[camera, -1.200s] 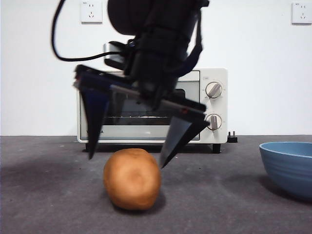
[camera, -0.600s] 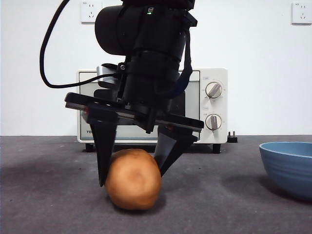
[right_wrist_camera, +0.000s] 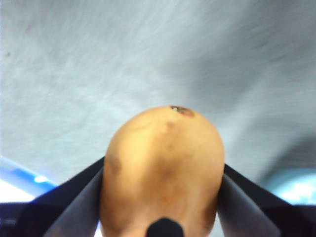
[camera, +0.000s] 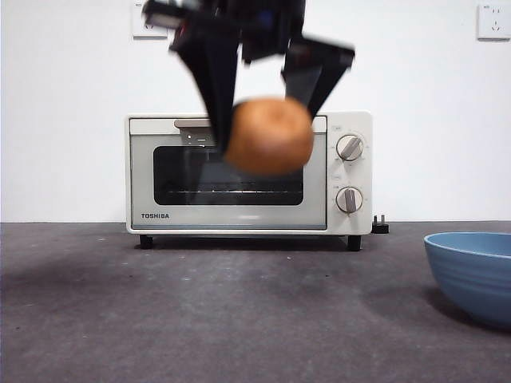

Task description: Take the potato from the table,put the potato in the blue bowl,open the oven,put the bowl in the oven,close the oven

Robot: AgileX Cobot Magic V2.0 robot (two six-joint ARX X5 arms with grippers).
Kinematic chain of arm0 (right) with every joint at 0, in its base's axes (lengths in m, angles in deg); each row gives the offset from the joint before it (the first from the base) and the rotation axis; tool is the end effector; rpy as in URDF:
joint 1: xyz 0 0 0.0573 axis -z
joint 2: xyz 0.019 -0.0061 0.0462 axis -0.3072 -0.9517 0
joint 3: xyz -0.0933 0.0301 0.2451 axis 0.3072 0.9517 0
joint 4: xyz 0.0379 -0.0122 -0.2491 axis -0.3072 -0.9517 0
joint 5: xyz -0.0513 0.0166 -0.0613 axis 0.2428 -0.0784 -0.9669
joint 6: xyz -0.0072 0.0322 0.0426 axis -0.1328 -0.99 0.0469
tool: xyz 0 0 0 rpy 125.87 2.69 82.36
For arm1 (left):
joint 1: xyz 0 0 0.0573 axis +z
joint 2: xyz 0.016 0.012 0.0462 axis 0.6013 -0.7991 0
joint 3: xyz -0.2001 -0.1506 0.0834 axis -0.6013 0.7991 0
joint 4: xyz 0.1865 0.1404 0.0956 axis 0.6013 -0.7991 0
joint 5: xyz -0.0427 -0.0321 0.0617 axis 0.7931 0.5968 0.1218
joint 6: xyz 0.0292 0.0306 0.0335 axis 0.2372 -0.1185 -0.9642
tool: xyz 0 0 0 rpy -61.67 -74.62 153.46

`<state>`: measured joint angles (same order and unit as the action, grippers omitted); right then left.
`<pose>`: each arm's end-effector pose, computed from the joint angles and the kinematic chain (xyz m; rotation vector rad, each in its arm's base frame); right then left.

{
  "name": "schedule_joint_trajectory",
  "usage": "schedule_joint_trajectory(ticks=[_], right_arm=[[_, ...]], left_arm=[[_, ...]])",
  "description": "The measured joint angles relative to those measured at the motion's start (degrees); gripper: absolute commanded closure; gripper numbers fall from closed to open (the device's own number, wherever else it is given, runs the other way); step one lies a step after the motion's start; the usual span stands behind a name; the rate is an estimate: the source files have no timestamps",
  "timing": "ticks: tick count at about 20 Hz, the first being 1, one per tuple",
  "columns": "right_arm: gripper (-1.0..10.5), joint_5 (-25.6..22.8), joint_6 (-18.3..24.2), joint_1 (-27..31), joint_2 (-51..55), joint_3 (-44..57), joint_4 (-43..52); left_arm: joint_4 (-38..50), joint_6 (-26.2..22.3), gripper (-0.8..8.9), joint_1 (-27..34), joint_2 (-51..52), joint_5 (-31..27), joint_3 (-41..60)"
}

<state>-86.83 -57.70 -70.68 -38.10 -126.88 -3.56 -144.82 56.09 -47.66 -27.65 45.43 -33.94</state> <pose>0.2211 0.2851 0.2964 -0.4529 1.3023 0.4465 0.1226 -0.0386 0.3529 -0.1417 0.7314 -0.7041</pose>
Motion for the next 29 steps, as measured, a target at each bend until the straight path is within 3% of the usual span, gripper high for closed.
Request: schedule_joint_trajectory(ticks=[3,8,17,19,21,25,29], right_arm=[[9.5,-6.21,1.09,1.20,1.18,-1.07,-3.67],[9.5,-6.32,1.16,7.26,11.72,3.37,-3.65],[9.5,-6.32,0.28,17.92,38.71,30.56,-3.15],[9.5,-4.59,-0.57,17.94,42.84,35.69,2.32],[9.5,-1.03,-1.05,17.94,43.50,38.38,7.26],[9.5,-1.62,-2.71,18.36,40.30,41.42,11.17],[9.5,-1.60,-2.56,23.04,35.85,41.99,13.92]], left_arm=[[0.04,-0.02,8.18,0.00,0.00,-0.11,0.00],[0.00,-0.02,8.18,0.00,-0.04,-0.24,0.00],[0.00,0.00,8.18,0.00,-0.15,-0.24,0.00],[0.02,0.00,8.19,0.00,-0.42,-0.24,0.00],[0.02,0.24,8.18,-0.02,-0.61,-0.24,0.00],[0.02,0.68,8.19,0.00,-0.70,-0.24,0.00],[0.02,0.68,8.19,0.00,-0.70,-0.24,0.00]])
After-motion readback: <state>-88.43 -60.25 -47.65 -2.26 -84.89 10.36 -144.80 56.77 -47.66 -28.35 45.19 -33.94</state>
